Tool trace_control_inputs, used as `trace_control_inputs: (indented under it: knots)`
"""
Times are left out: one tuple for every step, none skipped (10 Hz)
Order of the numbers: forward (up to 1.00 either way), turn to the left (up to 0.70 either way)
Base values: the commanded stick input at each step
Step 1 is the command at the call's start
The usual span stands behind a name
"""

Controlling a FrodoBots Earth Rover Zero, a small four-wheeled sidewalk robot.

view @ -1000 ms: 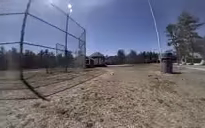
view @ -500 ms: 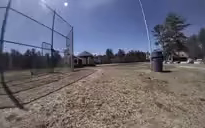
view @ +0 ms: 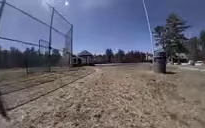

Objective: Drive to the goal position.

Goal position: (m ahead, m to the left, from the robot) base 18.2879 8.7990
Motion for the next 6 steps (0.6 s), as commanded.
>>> trace_control_inputs:
  knots:
    - [0.70, 0.00]
    - [0.70, 0.00]
    - [0.70, 0.00]
    - [0.70, 0.00]
    - [0.70, 0.00]
    - [0.70, 0.00]
